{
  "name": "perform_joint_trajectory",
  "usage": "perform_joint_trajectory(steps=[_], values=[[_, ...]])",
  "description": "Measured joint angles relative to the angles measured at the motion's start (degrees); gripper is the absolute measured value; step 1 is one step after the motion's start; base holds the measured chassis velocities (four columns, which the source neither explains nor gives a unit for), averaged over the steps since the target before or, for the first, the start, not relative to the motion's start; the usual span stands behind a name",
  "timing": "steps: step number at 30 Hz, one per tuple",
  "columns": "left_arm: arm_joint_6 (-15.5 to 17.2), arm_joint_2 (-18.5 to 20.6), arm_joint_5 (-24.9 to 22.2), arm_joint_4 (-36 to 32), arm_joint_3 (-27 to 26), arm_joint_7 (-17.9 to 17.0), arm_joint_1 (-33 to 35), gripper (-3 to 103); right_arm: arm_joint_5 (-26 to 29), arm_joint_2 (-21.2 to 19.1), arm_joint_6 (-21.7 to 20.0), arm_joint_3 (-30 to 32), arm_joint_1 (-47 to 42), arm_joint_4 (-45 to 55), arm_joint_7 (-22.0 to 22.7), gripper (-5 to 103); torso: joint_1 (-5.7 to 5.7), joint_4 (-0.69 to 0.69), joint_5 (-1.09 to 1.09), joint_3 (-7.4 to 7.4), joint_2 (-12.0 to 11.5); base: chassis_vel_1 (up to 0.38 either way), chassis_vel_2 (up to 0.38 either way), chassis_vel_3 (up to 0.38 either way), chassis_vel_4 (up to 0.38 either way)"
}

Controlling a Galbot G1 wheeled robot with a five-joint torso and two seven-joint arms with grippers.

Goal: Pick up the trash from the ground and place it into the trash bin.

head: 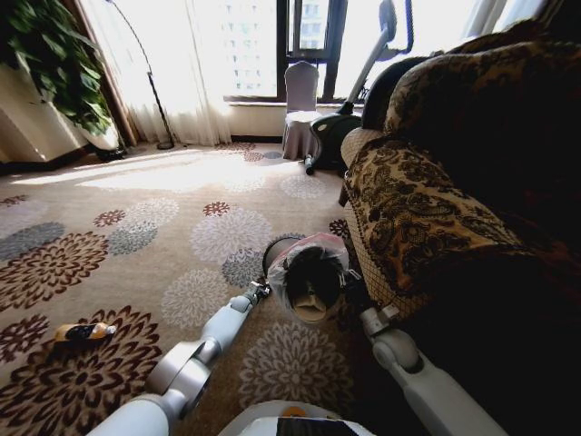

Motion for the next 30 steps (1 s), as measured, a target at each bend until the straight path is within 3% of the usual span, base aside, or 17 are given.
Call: perform_joint_trajectory(steps=[2,6,8,10,11,13,15,17,19,21,22,24,25,27,29,30], values=[[0.6,0.87,-1.26,-2.07,0.24,-0.33,0.98,14,-0.02,0.03,-0.03,-0.05,0.08,0.0,0.0,0,0.0,0.01,0.0,0.0,0.0,0.0,0.0,0.0,0.0],[4.09,4.72,-7.74,-14.61,-0.82,-1.97,6.11,14,0.08,0.11,-0.51,-0.84,1.84,-1.02,-0.01,0,0.0,-0.01,-0.01,0.0,0.0,0.0,0.0,0.0,0.0],[4.91,5.41,-9.45,-17.14,-1.3,-2.46,7.18,14,0.16,0.11,-0.75,-1.04,2.29,-1.38,-0.01,0,0.0,0.0,-0.01,0.0,0.0,0.0,0.0,0.0,0.0],[8.76,7.92,-17.37,-27.99,-3.89,-6.15,12.19,14,0.53,0.4,-1.6,-2.21,4.84,-3.37,0.02,0,0.0,0.03,0.0,0.0,0.0,0.0,0.0,0.0,0.0],[8.76,7.92,-17.37,-27.99,-3.89,-6.15,12.19,14,0.53,0.4,-1.6,-2.21,4.84,-3.37,0.02,0,0.0,0.03,0.0,0.0,0.0,0.0,0.0,0.0,0.0],[11.08,8.86,-21.15,-35.59,-6.0,-11.43,15.38,14,0.58,1.33,-2.0,-2.6,6.6,-5.39,-0.01,0,0.0,0.06,0.01,-0.01,0.0,0.0,0.0,0.0,0.0],[11.86,9.08,-22.09,-37.67,-6.26,-13.07,15.98,14,0.59,1.66,-2.03,-2.06,6.54,-5.98,-0.02,0,0.0,0.06,0.04,0.0,0.0,0.0,0.0,0.0,0.0],[13.22,9.8,-23.66,-43.93,-7.99,-15.15,18.3,14,0.68,2.33,-2.16,-0.94,6.49,-7.66,0.02,0,0.0,-0.09,-0.08,0.0,0.0,0.0,0.0,0.0,0.0],[13.51,10.05,-23.88,-45.9,-9.09,-15.38,19.31,14,0.68,2.53,-2.26,-1.04,6.97,-8.3,0.03,0,0.0,-0.09,-0.07,0.0,0.0,0.0,0.0,0.0,0.0],[13.82,10.93,-23.95,-55.65,-15.46,-15.72,25.33,14,0.62,3.66,-2.56,-2.55,9.46,-11.09,0.06,0,0.0,-0.02,0.01,0.0,0.0,0.0,0.0,0.0,0.0],[13.82,10.93,-23.95,-55.65,-15.46,-15.72,25.33,14,0.62,3.66,-2.56,-2.55,9.46,-11.09,0.06,0,0.0,-0.02,0.01,0.0,0.0,0.0,0.0,0.0,0.0],[13.61,11.6,-24.36,-64.81,-20.55,-15.81,32.7,14,0.51,4.68,-2.69,-4.13,11.49,-13.38,0.02,0,0.0,0.06,0.02,0.0,0.0,0.0,0.0,0.0,0.0],[13.61,11.6,-24.36,-64.81,-20.55,-15.81,32.7,14,0.51,4.68,-2.69,-4.13,11.49,-13.38,0.02,0,0.0,0.06,0.02,0.0,0.0,0.0,0.0,0.0,0.0],[12.49,11.91,-26.04,-71.69,-23.56,-15.21,38.38,14,0.35,5.2,-2.7,-5.38,13.02,-15.31,-0.01,0,0.0,0.07,-0.03,-0.01,0.0,0.0,0.0,0.0,0.0],[10.2,12.08,-30.84,-81.27,-27.14,-12.21,44.69,14,-0.17,6.1,-2.6,-7.25,15.46,-18.72,0.01,0,0.0,0.03,0.01,-0.01,0.0,0.0,0.0,0.0,0.0],[10.2,12.08,-30.84,-81.27,-27.14,-12.21,44.69,14,-0.17,6.1,-2.6,-7.25,15.46,-18.72,0.01,0,0.0,0.03,0.01,-0.01,0.0,0.0,0.0,0.0,0.0]])
